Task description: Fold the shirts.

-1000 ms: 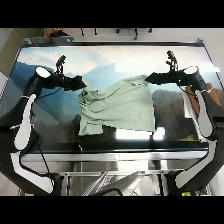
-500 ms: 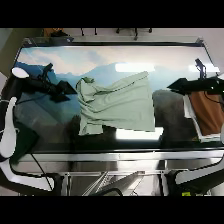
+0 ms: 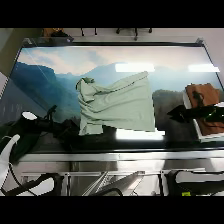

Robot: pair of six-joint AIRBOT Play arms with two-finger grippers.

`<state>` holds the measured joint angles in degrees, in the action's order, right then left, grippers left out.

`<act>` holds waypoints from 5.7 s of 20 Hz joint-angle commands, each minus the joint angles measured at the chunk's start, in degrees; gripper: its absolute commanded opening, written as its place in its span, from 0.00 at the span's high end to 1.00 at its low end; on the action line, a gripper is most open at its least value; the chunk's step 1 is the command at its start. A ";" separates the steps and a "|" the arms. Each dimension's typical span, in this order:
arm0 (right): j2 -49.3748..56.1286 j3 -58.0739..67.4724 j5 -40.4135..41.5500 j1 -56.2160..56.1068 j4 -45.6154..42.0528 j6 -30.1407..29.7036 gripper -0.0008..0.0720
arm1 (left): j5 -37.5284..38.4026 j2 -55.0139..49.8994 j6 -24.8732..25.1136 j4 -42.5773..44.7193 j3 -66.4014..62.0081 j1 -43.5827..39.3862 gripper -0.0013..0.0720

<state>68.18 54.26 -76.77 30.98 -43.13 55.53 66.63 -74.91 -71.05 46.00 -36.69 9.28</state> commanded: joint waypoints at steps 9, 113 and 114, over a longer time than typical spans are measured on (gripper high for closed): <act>4.55 -5.49 10.69 -16.48 2.89 -1.77 0.59 | -10.80 -7.58 4.17 -5.49 -5.92 -12.90 0.95; -23.71 61.61 13.46 -2.75 14.25 -1.49 0.96 | 14.38 23.21 0.44 -3.69 -89.70 17.92 0.96; -22.58 61.59 11.74 -2.75 14.56 -1.44 0.97 | 14.43 23.23 1.60 -4.17 -86.23 17.68 0.96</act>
<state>45.54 113.71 -65.63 28.08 -27.40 53.98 81.87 -52.07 -71.96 41.69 -121.89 24.47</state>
